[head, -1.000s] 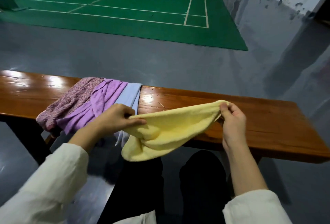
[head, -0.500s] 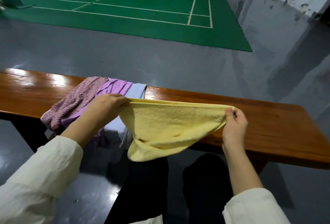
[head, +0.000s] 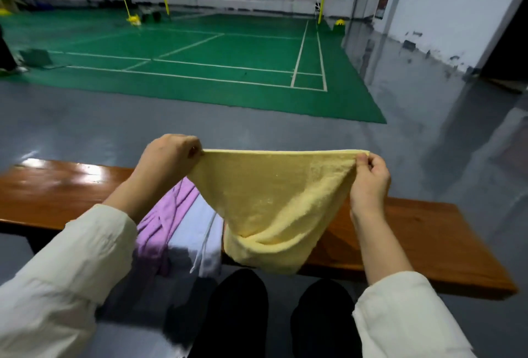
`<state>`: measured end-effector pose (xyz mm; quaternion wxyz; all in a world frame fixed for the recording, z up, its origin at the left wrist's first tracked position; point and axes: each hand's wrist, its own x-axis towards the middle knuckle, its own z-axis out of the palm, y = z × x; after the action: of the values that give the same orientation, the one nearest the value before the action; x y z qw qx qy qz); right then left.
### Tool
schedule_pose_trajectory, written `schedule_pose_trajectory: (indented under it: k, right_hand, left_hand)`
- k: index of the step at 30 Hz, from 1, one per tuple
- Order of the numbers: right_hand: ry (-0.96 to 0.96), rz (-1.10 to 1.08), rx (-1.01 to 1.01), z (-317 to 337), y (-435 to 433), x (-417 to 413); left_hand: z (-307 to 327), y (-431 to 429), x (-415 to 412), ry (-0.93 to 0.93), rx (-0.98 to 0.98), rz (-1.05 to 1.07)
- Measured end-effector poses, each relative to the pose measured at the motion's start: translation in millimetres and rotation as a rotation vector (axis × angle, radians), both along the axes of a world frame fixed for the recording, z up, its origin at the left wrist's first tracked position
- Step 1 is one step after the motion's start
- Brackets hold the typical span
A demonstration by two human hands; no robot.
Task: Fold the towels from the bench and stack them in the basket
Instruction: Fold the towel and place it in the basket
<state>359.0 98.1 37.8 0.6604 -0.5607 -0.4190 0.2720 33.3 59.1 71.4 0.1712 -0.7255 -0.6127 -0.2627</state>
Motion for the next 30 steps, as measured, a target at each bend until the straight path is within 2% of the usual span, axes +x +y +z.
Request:
schedule_pose_trajectory:
  k: [3, 4, 5, 9, 10, 12, 16, 22, 24, 30]
  right_hand:
    - [-0.014, -0.015, 0.019, 28.3, -1.3, 4.1]
    - [-0.02, -0.018, 0.028, 36.6, -3.0, 5.7]
    - [-0.022, -0.019, 0.038, 44.3, -4.9, 7.0]
    - [-0.045, -0.039, 0.065, 68.3, -15.5, 12.0]
    - [-0.051, -0.048, 0.071, 73.3, -17.7, 12.9]
    - [-0.046, -0.067, 0.101, 84.4, -22.9, 17.7]
    - [-0.043, -0.07, 0.136, 100.8, -23.8, 31.9]
    - [-0.014, -0.029, 0.018, 81.9, 5.4, 34.3]
    - [0.001, -0.041, -0.002, 82.3, 17.4, 35.1]
    - [0.031, -0.1, 0.138, 116.4, 42.1, 42.4]
  left_hand:
    - [31.6, -2.8, 2.9, 0.025, 0.07, 0.024]
    - [40.4, -3.0, 4.1, -0.02, 0.081, 0.046]
    - [47.5, -2.1, 5.1, -0.141, 0.068, 0.049]
    - [60.5, -8.5, 16.8, -0.889, -0.049, -0.073]
    - [61.3, -11.9, 20.1, -1.012, -0.026, -0.11]
    - [66.5, -20.7, 25.3, -1.143, 0.015, -0.141]
    - [76.0, -22.4, 27.9, -1.158, 0.001, -0.27]
    - [57.8, 3.9, 35.2, -1.164, -0.08, -0.157]
    - [58.9, 16.1, 42.7, -1.182, -0.05, -0.133]
    - [93.6, 42.0, 49.8, -1.17, 0.094, -0.217]
